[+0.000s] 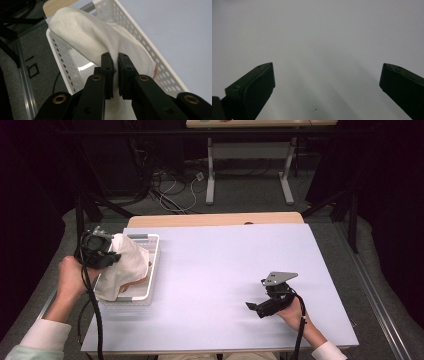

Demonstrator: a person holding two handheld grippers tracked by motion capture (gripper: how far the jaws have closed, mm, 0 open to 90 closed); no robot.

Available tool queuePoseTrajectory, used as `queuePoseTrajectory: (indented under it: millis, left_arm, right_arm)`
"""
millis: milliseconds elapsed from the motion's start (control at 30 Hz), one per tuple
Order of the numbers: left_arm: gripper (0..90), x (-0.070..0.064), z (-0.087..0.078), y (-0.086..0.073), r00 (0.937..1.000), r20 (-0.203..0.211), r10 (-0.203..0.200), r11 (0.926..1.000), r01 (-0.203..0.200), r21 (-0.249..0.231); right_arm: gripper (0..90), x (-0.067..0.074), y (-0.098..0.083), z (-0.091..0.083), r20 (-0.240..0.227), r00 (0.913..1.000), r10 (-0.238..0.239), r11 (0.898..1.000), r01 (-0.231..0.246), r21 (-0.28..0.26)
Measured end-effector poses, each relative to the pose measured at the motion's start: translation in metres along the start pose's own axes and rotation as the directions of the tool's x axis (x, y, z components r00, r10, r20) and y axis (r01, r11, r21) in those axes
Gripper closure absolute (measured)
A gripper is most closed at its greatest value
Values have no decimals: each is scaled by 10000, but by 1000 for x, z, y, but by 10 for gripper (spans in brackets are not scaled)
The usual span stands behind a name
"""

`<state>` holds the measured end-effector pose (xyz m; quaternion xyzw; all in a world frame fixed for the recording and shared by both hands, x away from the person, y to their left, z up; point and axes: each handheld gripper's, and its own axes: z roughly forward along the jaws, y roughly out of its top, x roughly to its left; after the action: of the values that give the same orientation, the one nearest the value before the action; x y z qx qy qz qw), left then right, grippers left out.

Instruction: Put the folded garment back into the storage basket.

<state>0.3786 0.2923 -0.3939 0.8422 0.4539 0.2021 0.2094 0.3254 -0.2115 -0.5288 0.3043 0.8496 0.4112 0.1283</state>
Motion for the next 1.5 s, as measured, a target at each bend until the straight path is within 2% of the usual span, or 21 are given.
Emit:
queuePoseTrajectory:
  millis: [167, 433, 633, 733, 1033, 1367, 1500]
  left_arm:
    - [846, -2, 10, 0, 10000, -5, 65, 10000, -65, 67]
    - [846, -3, 25, 5, 9995, 233, 212, 9996, -216, 158]
    - [845, -5, 40, 10, 9992, 261, 305, 9985, -316, 442]
    - [845, -5, 45, 10, 9990, 273, 346, 9986, -357, 397]
    - [843, 2, 66, 11, 9994, 287, 206, 9958, -231, 888]
    - [842, 14, 81, 2, 9996, 88, -270, 9919, 257, 1241]
    - [841, 20, 89, -4, 9989, -107, -455, 9868, 466, 1548]
  right_arm:
    - [0, 0, 0, 0, 24, 10000, 29, 10000, -29, 16]
    - [0, 0, 0, 0, 21, 10000, 11, 10000, -11, 22]
    - [0, -1, 0, -1, 30, 10000, 14, 10000, -14, 25]
    - [0, 0, 0, -1, 30, 10000, -15, 10000, 15, 16]
    - [0, 0, 0, -1, 42, 10000, 14, 10000, -14, 47]
    - [0, 0, 0, 0, -11, 10000, 2, 10000, -2, 46]
    - [0, 1, 1, -1, 10, 9999, -105, 9999, 105, 28]
